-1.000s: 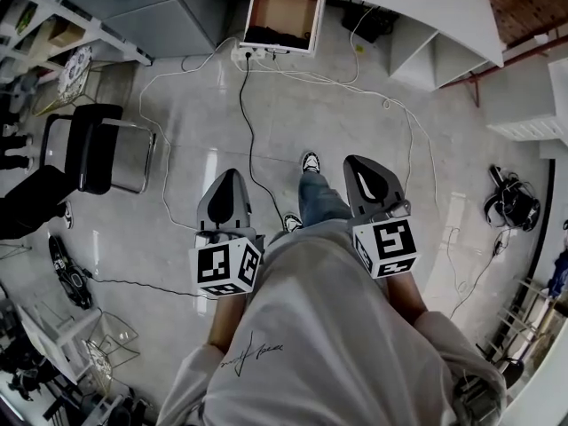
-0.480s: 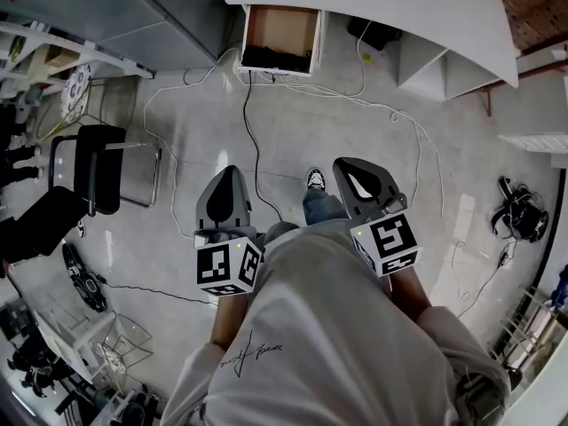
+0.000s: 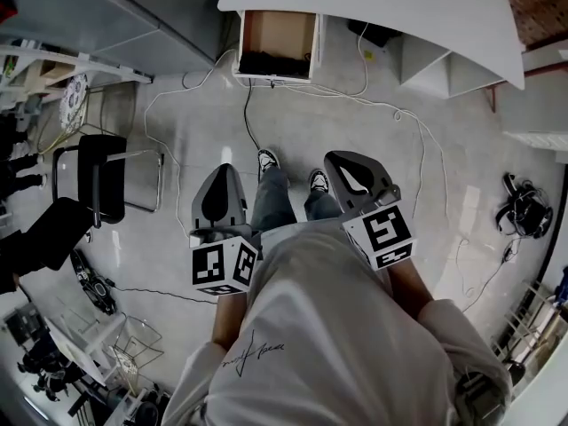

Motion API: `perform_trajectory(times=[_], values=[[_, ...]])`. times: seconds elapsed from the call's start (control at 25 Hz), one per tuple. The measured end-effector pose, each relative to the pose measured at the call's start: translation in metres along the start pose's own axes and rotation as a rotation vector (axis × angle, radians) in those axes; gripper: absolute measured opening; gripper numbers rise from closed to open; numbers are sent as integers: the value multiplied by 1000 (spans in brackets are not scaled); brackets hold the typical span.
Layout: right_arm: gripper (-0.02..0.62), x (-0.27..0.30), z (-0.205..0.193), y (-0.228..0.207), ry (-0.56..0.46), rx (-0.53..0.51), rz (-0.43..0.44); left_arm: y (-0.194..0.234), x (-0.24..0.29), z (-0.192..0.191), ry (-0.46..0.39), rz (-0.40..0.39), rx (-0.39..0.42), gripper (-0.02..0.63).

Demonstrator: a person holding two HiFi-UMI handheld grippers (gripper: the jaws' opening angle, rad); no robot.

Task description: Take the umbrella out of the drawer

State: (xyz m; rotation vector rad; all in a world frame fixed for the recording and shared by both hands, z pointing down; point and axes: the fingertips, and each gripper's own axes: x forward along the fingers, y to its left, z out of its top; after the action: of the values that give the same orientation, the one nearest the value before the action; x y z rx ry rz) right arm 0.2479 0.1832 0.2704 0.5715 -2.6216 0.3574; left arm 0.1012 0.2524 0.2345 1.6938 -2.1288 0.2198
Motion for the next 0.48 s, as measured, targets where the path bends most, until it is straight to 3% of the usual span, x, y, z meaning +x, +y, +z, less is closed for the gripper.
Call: perform_trajectory(times=[0.48], values=[[11, 82, 43, -25, 27, 10, -34, 36, 85, 35, 28, -119, 3, 17]])
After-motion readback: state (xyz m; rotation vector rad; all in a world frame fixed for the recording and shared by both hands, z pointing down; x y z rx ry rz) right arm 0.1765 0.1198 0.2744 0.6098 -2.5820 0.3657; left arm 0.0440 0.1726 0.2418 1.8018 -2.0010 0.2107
